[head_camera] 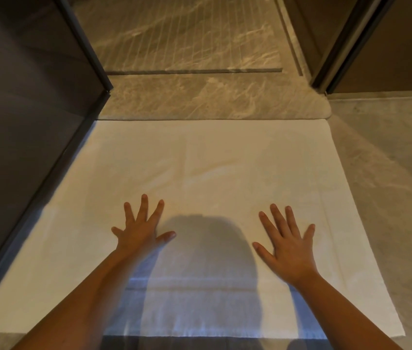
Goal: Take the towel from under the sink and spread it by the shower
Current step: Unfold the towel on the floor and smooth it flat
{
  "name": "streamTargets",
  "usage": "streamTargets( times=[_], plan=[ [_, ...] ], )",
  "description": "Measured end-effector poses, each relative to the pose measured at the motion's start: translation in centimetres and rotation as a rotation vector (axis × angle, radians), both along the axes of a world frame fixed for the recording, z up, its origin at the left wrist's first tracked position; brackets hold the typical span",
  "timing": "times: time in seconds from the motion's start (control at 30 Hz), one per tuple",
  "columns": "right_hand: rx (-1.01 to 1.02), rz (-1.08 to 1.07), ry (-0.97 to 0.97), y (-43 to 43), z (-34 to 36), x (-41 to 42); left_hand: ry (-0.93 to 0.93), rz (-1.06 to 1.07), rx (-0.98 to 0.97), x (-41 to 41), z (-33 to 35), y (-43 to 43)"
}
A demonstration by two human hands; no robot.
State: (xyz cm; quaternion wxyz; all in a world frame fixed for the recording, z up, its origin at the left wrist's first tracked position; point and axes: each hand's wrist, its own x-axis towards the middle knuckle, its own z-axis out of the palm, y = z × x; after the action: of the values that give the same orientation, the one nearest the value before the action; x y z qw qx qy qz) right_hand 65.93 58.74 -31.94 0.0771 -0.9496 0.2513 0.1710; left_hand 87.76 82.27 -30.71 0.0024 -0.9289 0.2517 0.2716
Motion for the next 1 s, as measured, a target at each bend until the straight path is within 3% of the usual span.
streamTargets(
  times=[0.53, 0.63, 0.73, 0.8, 0.9, 1.0],
  plan=[
    [-0.023, -0.028, 0.006, -0.3, 0.2, -0.7, 0.037, -0.043, 0.040, 0.0, 0.6, -1.0],
    [-0.019, -0.031, -0.002, -0.1, 0.5, -0.6, 0.049, -0.027, -0.029, -0.5, 1.1, -0.8],
    [0.070, -0.061, -0.099, 1.2, 1.2, 0.6, -0.061, 0.000, -0.105, -1.2, 0.8, 0.2],
    [0.136, -0.004, -0.223, 2.9, 1.8, 2.5, -0.145, 0.023, -0.050, -1.5, 0.1, 1.5],
    [0.268, 0.144, -0.373, 6.1, 2.1, 7.1, -0.127, 0.058, 0.032, -2.0, -1.0, 3.3],
    [0.329, 0.310, -0.360, 9.5, 2.0, 12.4, -0.107, 0.064, 0.010, -2.5, -2.0, 4.0]
  ],
)
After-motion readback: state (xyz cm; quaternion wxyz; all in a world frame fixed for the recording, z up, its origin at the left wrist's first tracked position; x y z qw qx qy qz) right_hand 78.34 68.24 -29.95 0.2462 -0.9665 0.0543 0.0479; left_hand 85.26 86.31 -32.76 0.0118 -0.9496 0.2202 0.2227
